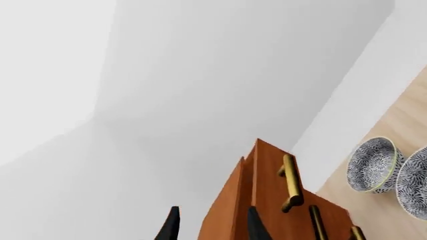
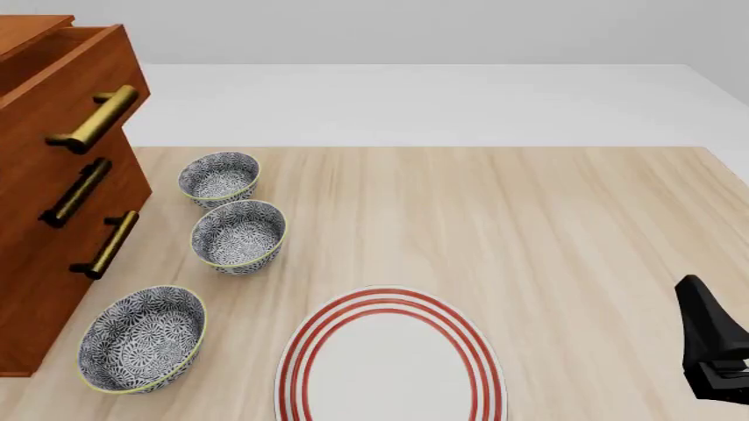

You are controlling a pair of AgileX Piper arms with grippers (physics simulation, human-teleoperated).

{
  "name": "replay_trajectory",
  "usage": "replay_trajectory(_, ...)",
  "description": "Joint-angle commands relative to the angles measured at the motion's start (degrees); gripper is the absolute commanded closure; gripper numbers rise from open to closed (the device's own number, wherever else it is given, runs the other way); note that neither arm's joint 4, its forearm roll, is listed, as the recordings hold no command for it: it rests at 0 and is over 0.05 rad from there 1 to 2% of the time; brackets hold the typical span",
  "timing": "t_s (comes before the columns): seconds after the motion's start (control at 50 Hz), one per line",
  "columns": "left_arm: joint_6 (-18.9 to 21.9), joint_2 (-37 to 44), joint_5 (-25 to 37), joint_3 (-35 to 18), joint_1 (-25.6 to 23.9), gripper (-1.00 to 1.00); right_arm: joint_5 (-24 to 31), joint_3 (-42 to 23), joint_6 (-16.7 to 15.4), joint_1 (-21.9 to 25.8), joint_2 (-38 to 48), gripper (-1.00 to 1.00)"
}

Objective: Open the top drawer of the cabinet.

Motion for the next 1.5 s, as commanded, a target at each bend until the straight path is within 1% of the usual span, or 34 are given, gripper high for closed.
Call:
replay_trajectory(0.02, -9.7, 0.2, 6.4, -8.0, -0.8, -1.0, 0.0, 0.0, 0.0, 0.0, 0.0, -1.0)
replay_trajectory(0.06, -14.3, 1.1, 9.7, -11.8, -1.2, -1.0, 0.0, 0.0, 0.0, 0.0, 0.0, -1.0)
replay_trajectory(0.1, -12.9, 0.9, 9.0, -11.1, -1.1, -1.0, 0.0, 0.0, 0.0, 0.0, 0.0, -1.0)
replay_trajectory(0.14, -19.1, 2.4, 14.4, -16.0, -1.4, -1.0, 0.0, 0.0, 0.0, 0.0, 0.0, -1.0)
replay_trajectory(0.16, -18.1, 1.9, 13.4, -15.6, -1.0, -1.0, 0.0, 0.0, 0.0, 0.0, 0.0, -1.0)
replay_trajectory(0.24, -24.8, 3.1, 16.5, -20.6, 0.8, -1.0, 0.0, 0.0, 0.0, 0.0, 0.0, -1.0)
replay_trajectory(0.36, -31.4, 3.9, 24.4, -26.7, -0.4, -1.0, 0.0, 0.0, 0.0, 0.0, 0.0, -1.0)
replay_trajectory(0.4, -35.4, 4.7, 27.5, -29.5, -0.5, -1.0, 0.0, 0.0, 0.0, 0.0, 0.0, -1.0)
replay_trajectory(0.44, -34.2, 3.8, 27.6, -29.3, -0.3, -1.0, 0.0, 0.0, 0.0, 0.0, 0.0, -1.0)
replay_trajectory(0.52, -43.0, 6.0, 34.4, -36.4, 0.1, -1.0, 0.0, 0.0, 0.0, 0.0, 0.0, -1.0)
replay_trajectory(0.56, -43.4, 5.4, 34.6, -37.0, 0.1, -1.0, 0.0, 0.0, 0.0, 0.0, 0.0, -1.0)
replay_trajectory(0.58, -46.5, 6.3, 36.6, -38.5, -0.2, -1.0, 0.0, 0.0, 0.0, 0.0, 0.0, -1.0)
replay_trajectory(0.62, -47.1, 6.5, 37.1, -38.9, 0.4, -1.0, 0.0, 0.0, 0.0, 0.0, 0.0, -1.0)
replay_trajectory(0.64, -49.5, 6.7, 38.3, -40.4, -0.1, -1.0, 0.0, 0.0, 0.0, 0.0, 0.0, -1.0)
replay_trajectory(0.7, -52.2, 7.6, 40.6, -42.5, -0.5, -1.0, 0.0, 0.0, 0.0, 0.0, 0.0, -1.0)
replay_trajectory(0.74, -57.7, 8.4, 43.7, -45.2, -1.9, -1.0, 0.0, 0.0, 0.0, 0.0, 0.0, -1.0)
replay_trajectory(0.84, -58.1, 7.8, 44.2, -45.7, -2.5, -1.0, 0.0, 0.0, 0.0, 0.0, 0.0, -1.0)
replay_trajectory(0.88, -63.6, 9.3, 45.1, -46.7, -1.2, -1.0, 0.0, 0.0, 0.0, 0.0, 0.0, -1.0)
replay_trajectory(0.94, -59.2, 8.8, 44.8, -46.6, -3.4, -1.0, 0.0, 0.0, 0.0, 0.0, 0.0, -1.0)
replay_trajectory(0.96, -61.4, 9.9, 44.8, -47.0, -2.2, -1.0, 0.0, 0.0, 0.0, 0.0, 0.0, -1.0)
replay_trajectory(1.0, -61.0, 11.0, 45.9, -46.3, -3.8, -1.0, 0.0, 0.0, 0.0, 0.0, 0.0, -1.0)
replay_trajectory(1.02, -65.7, 13.1, 46.9, -46.4, -3.9, -1.0, 0.0, 0.0, 0.0, 0.0, 0.0, -1.0)
replay_trajectory(1.04, -66.6, 13.4, 46.7, -46.7, -3.7, -1.0, 0.0, 0.0, 0.0, 0.0, 0.0, -1.0)
replay_trajectory(1.06, -64.3, 14.0, 46.4, -46.6, -3.8, -1.0, 0.0, 0.0, 0.0, 0.0, 0.0, -1.0)
replay_trajectory(1.08, -64.8, 14.5, 46.4, -46.8, -3.7, -1.0, 0.0, 0.0, 0.0, 0.0, 0.0, -1.0)
replay_trajectory(1.1, -67.6, 15.8, 47.3, -47.4, -3.7, -1.0, 0.0, 0.0, 0.0, 0.0, 0.0, -1.0)
replay_trajectory(1.14, -66.9, 16.5, 47.4, -48.3, -3.9, -1.0, 0.0, 0.0, 0.0, 0.0, 0.0, -1.0)
replay_trajectory(1.16, -69.0, 17.5, 47.9, -48.6, -3.5, -1.0, 0.0, 0.0, 0.0, 0.0, 0.0, -1.0)
replay_trajectory(1.2, -69.4, 18.6, 48.3, -49.8, -3.4, -1.0, 0.0, 0.0, 0.0, 0.0, 0.0, -1.0)
replay_trajectory(1.22, -72.4, 19.7, 49.2, -50.8, -3.0, -1.0, 0.0, 0.0, 0.0, 0.0, 0.0, -1.0)
replay_trajectory(1.32, -73.1, 21.6, 50.3, -53.1, -2.0, -1.0, 0.0, 0.0, 0.0, 0.0, 0.0, -1.0)
replay_trajectory(1.34, -74.5, 22.3, 50.6, -53.4, -1.1, -1.0, 0.0, 0.0, 0.0, 0.0, 0.0, -1.0)
replay_trajectory(1.36, -73.3, 22.5, 51.3, -54.7, -1.7, -1.0, 0.0, 0.0, 0.0, 0.0, 0.0, -1.0)
replay_trajectory(1.5, -74.5, 23.6, 52.3, -54.7, -0.8, -1.0, 0.0, 0.0, 0.0, 0.0, 0.0, -1.0)
